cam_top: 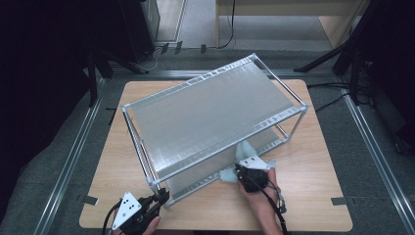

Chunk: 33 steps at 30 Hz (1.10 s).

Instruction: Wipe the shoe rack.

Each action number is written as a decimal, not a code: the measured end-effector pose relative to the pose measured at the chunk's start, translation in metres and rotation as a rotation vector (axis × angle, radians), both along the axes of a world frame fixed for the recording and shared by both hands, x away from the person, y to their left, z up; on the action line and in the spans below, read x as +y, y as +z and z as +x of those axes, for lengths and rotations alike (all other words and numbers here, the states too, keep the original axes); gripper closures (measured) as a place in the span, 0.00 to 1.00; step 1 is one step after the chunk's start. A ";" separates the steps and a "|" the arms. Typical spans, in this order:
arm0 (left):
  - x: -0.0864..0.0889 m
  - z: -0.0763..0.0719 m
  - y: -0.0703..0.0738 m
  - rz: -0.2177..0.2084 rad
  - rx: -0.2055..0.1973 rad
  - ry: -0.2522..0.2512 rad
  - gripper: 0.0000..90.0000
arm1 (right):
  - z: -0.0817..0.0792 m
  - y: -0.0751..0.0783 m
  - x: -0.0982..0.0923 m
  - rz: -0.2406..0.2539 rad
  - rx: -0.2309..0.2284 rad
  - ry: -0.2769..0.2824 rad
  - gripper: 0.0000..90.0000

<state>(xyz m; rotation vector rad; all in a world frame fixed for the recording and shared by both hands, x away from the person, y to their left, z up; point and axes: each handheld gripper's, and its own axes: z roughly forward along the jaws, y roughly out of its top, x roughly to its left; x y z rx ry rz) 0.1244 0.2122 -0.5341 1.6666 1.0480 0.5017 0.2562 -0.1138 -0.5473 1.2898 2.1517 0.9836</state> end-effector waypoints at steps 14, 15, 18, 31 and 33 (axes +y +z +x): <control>-0.023 0.006 0.000 0.000 -0.004 -0.047 0.87 | -0.030 -0.003 0.080 0.024 0.019 0.214 0.91; -0.024 0.007 0.000 -0.003 -0.004 -0.048 0.87 | -0.032 -0.003 0.084 0.027 0.021 0.233 0.91; -0.027 0.008 0.000 -0.007 -0.002 -0.060 0.87 | -0.039 -0.003 0.094 0.037 0.031 0.290 0.91; -0.035 0.010 -0.002 0.000 -0.023 -0.061 0.88 | -0.026 0.018 0.037 0.094 -0.006 0.253 0.91; -0.036 0.011 -0.002 0.000 -0.024 -0.063 0.88 | -0.016 0.025 0.004 0.078 -0.041 0.143 0.91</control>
